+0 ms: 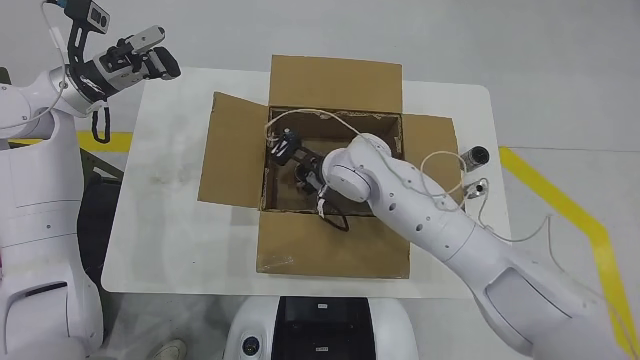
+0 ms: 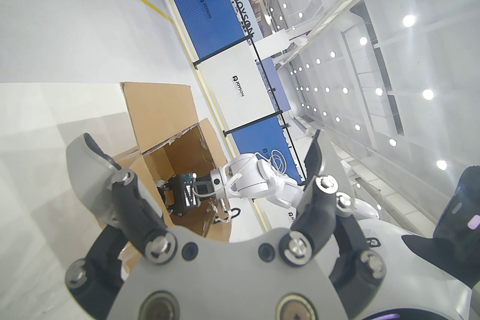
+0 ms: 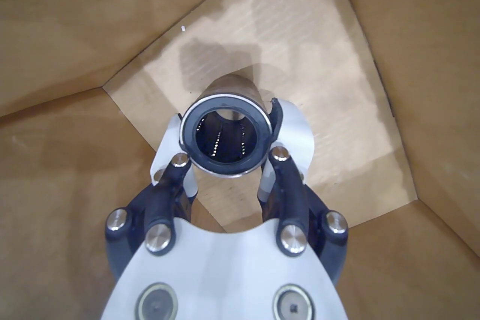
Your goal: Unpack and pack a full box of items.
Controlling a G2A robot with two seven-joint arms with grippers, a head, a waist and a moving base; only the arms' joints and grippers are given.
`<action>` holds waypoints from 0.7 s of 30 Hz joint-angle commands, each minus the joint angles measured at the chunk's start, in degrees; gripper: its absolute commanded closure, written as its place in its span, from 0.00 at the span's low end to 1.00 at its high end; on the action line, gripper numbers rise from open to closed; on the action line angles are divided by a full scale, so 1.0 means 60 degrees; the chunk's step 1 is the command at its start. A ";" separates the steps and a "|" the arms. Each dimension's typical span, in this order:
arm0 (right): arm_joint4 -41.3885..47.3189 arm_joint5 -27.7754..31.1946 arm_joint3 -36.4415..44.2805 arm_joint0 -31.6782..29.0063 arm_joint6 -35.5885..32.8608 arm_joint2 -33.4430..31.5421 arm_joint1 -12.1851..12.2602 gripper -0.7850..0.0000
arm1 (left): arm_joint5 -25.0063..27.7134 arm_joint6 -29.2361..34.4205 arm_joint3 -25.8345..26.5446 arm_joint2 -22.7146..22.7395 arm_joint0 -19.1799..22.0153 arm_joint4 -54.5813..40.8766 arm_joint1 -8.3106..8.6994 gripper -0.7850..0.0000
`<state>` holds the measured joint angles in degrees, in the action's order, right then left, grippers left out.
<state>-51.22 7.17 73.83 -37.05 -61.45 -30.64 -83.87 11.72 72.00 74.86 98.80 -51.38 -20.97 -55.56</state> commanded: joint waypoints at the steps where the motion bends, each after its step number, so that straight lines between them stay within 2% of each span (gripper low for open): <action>1: -0.0048 0.0032 0.0250 -0.0045 -0.0141 -0.0172 0.0059 1.00 | 0.0000 0.0000 0.0000 0.0000 0.0000 0.0000 0.0000 0.00; 10: -0.0210 -0.0118 0.1954 -0.0450 -0.1316 -0.1293 0.0445 1.00 | 0.0000 0.0000 0.0000 0.0000 0.0000 0.0000 0.0000 0.00; 21: -0.0171 0.0052 0.4772 -0.1604 -0.2422 -0.2905 0.0987 1.00 | 0.0000 0.0000 0.0000 0.0000 0.0000 0.0000 0.0000 0.00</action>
<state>-51.94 7.60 100.82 -46.10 -75.28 -47.14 -78.22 11.72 72.00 74.86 98.80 -51.38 -20.97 -55.56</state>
